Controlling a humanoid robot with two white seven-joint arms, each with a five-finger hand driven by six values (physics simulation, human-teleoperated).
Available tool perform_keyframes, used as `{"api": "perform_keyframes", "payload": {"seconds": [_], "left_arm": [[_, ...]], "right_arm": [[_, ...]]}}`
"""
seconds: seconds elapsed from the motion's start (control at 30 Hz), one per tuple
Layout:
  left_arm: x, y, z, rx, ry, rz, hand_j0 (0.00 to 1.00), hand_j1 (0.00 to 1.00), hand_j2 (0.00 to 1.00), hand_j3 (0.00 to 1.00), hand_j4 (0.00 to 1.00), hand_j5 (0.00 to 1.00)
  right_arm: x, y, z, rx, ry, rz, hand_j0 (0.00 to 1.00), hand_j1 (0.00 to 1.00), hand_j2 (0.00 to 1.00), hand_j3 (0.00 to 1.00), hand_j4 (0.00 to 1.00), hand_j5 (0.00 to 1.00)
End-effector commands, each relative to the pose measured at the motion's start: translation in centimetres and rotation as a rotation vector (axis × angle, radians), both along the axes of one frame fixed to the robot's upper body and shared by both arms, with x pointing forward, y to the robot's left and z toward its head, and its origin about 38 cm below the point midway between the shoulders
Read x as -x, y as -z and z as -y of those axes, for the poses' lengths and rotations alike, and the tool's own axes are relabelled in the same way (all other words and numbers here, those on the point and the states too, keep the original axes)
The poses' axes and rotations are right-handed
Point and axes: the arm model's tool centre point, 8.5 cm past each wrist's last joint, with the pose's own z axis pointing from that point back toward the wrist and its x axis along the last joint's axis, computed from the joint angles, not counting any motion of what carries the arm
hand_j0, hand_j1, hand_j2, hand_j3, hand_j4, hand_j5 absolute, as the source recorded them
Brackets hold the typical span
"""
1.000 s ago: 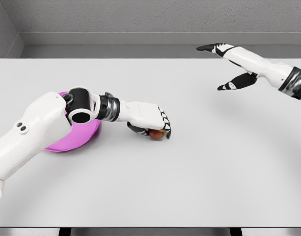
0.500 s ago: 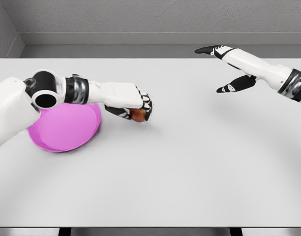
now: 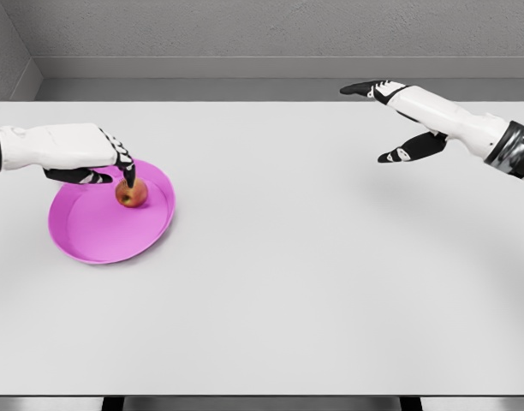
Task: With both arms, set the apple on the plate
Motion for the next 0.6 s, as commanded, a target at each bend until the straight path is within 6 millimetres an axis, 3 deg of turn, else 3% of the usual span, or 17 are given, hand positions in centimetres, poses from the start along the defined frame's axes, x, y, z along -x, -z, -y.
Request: {"api": "perform_keyframes", "payload": {"seconds": [0.0,0.1,0.17,0.4,0.47,0.57], "left_arm": [[0.0,-0.2,-0.2,0.008,-0.008,-0.001,0.58,0.58,0.58,0.58,0.58,0.58],[-0.1,-0.5,-0.3,0.014,-0.011,0.009,0.61,0.61,0.61,0.61,0.61,0.61],[-0.6,-0.6,-0.6,0.1,-0.038,-0.017,1.0,1.0,1.0,1.0,1.0,1.0],[-6.4,1.6,-8.5,0.295,-0.412,-0.075,1.0,1.0,1.0,1.0,1.0,1.0],[-6.9,2.0,-9.6,0.304,-0.463,-0.085,1.0,1.0,1.0,1.0,1.0,1.0],[-6.9,1.9,-9.7,0.307,-0.467,-0.082,1.0,1.0,1.0,1.0,1.0,1.0]], "right_arm": [[0.0,-0.1,0.0,-0.008,0.001,0.0,1.0,1.0,1.0,1.0,1.0,1.0],[0.0,-0.2,0.1,-0.007,0.002,0.0,1.0,1.0,1.0,1.0,1.0,1.0],[0.0,-0.2,0.1,-0.007,0.003,0.001,1.0,1.0,1.0,1.0,1.0,1.0],[0.0,-0.3,0.1,-0.008,0.003,0.003,1.0,1.0,1.0,1.0,1.0,1.0],[0.0,-0.3,0.1,-0.008,0.003,0.003,1.0,1.0,1.0,1.0,1.0,1.0],[0.0,-0.3,0.1,-0.008,0.003,0.003,1.0,1.0,1.0,1.0,1.0,1.0]]}}
